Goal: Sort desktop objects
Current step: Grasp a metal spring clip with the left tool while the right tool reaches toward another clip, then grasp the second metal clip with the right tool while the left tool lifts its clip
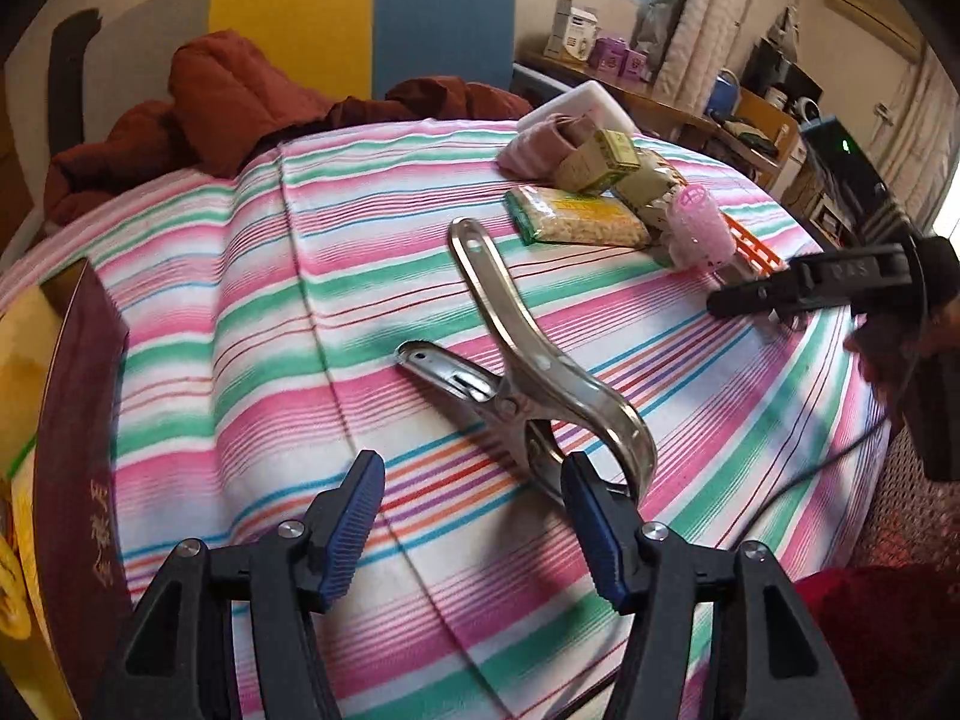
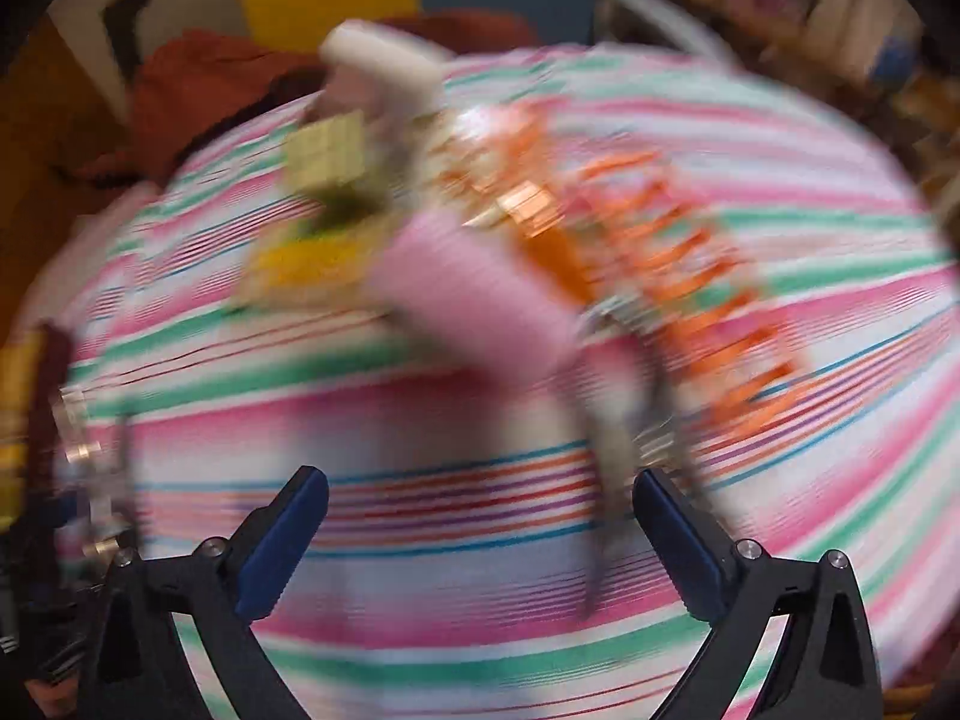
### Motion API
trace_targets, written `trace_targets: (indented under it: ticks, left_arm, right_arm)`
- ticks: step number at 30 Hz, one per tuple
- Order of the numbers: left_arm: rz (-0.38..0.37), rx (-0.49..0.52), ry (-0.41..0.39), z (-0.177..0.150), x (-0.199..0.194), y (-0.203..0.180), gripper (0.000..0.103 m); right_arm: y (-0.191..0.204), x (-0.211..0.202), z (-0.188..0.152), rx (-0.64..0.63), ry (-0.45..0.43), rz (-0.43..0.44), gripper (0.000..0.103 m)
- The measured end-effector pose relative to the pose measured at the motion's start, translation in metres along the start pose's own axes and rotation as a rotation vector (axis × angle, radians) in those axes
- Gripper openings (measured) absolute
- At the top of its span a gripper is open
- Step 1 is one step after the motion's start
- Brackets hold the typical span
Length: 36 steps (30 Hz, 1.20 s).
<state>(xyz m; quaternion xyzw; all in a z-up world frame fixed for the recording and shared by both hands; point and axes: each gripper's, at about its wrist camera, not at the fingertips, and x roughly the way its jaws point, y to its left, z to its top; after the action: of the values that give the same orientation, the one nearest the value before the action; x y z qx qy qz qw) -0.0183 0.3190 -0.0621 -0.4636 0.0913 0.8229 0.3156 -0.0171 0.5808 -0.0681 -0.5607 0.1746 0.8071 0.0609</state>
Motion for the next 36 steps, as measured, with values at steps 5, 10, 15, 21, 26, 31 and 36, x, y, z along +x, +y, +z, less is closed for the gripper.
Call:
trace_targets:
  ticks: [5,10,15,21,26,31,36]
  left_arm:
    - [-0.024,-0.117,0.016,0.002,-0.008,0.019,0.062]
    - [0.012,-0.066,0.038,0.005,-0.001,0.012,0.062]
    - [0.037,0.022,0.037,0.003,0.005,0.001,0.070]
    - [0.022,0.031,0.011,-0.003,-0.001,0.007,0.070]
    - [-0.003,-0.056,0.018,-0.002,-0.005,0.025,0.070]
    - [0.002,-0.059,0.022,-0.002,-0.005,0.024,0.070]
    - [0.008,-0.059,0.014,-0.004,-0.006,0.023,0.070]
  right_arm:
    - [0.020,-0.013,-0.002,-0.080,-0.058,0.048,0.094]
    - [-0.012,-0.029,0.009,0.056,-0.185,-0.041,0.095]
    - [-0.015,0.002,0.002,0.095,-0.001,-0.005,0.098]
    - [0.033,-0.005,-0.013,-0.064,0.037,0.286,0.098]
    - [0.034,-0.029,-0.005,-0.151,-0.148,0.037,0.086]
    - [0.029,-0.011,0.008,-0.241,-0.101,-0.131,0.057]
    - [0.020,0.009,0.009,-0.251,-0.019,-0.181,0.049]
